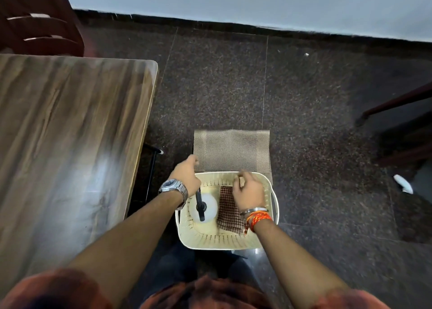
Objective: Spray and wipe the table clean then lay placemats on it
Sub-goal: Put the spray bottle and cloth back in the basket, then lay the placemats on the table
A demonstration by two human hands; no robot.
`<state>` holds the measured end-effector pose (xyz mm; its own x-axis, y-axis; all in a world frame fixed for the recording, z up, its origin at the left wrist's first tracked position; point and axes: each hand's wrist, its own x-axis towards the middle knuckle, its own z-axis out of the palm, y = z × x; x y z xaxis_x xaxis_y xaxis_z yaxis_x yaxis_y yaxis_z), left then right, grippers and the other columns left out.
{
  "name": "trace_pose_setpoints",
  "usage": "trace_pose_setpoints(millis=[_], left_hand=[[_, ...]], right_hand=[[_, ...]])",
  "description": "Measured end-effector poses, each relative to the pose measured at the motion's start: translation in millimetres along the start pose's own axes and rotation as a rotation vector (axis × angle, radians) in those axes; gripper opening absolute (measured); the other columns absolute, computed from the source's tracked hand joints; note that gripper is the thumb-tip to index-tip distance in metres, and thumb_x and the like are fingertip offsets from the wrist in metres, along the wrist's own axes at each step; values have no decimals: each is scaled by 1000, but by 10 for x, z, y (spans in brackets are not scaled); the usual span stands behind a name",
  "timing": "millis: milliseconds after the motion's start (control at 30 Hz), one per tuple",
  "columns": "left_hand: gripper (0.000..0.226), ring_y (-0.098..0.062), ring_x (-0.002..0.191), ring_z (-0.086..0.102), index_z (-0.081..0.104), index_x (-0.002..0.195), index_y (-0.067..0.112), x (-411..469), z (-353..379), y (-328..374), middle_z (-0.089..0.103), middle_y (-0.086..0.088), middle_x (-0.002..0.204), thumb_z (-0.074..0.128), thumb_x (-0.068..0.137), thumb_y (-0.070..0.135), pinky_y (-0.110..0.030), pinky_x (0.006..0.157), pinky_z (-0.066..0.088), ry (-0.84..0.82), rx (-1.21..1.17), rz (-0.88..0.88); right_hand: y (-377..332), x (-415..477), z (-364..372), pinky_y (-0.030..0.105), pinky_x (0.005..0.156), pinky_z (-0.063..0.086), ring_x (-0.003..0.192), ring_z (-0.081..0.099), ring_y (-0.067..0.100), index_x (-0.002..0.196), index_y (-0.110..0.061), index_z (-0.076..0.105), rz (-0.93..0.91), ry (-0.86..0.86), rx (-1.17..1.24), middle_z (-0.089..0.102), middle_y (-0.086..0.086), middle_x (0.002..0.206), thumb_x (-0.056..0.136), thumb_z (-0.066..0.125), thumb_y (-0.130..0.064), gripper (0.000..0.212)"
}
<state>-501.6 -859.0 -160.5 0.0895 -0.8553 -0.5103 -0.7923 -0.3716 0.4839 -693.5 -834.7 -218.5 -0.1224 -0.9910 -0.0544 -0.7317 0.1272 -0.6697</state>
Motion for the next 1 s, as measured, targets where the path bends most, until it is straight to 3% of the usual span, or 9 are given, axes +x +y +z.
trace_pose_setpoints(millis=[100, 300, 533, 667, 800, 900, 1000], left_hand=[[65, -30, 98, 67, 47, 136, 21, 313, -56, 109, 60, -5, 131, 57, 75, 3, -43, 88, 57, -22, -58, 13], [61, -35, 124, 54, 38, 143, 10, 982, 3, 212, 51, -13, 143, 64, 87, 14, -39, 101, 46, -36, 40, 1], [88, -37, 137, 42, 20, 156, 14, 1571, 122, 224, 28, -17, 157, 74, 87, 20, -37, 111, 35, -39, -11, -77], [96, -35, 141, 37, 10, 159, 23, 1792, 160, 197, 16, -14, 163, 75, 88, 27, -35, 113, 33, -69, -108, -148], [99, -32, 139, 41, 9, 159, 23, 1949, 225, 166, 26, -15, 159, 76, 87, 28, -35, 111, 35, -125, -165, -213], [102, -31, 134, 45, 9, 159, 24, 1985, 288, 159, 30, -14, 158, 78, 85, 28, -38, 110, 39, -152, -188, -252], [102, -31, 147, 29, 10, 159, 27, 2001, 305, 140, -1, -8, 167, 79, 84, 30, -35, 115, 31, -116, -148, -273]], right_hand=[[-41, 395, 31, 39, 73, 51, 80, 60, 30, 87, -6, 66, -31, 51, -13, 65, 11, 86, 88, 58, -14, 11], [-26, 1098, 218, 41, 92, 45, 103, 55, 33, 106, -6, 63, 63, -19, -34, 61, 14, 114, 88, 56, -19, 24], [214, 1649, 394, 41, 107, 32, 131, 33, 37, 132, -17, 51, 249, -94, -151, 32, 11, 151, 92, 53, -29, 42], [460, 1777, 404, 51, 102, 36, 136, 19, 45, 145, -30, 33, 431, -115, -182, 9, 11, 159, 91, 55, -36, 59], [632, 1816, 430, 58, 106, 30, 140, 7, 49, 150, -39, 10, 594, -164, -160, -8, 16, 159, 89, 60, -43, 79], [724, 1848, 433, 58, 108, 26, 142, 8, 47, 151, -40, 6, 683, -177, -90, -3, 19, 159, 87, 63, -45, 86], [837, 1889, 425, 51, 110, 26, 138, 22, 47, 151, -32, 12, 650, -143, -52, 16, 22, 156, 86, 66, -40, 85]])
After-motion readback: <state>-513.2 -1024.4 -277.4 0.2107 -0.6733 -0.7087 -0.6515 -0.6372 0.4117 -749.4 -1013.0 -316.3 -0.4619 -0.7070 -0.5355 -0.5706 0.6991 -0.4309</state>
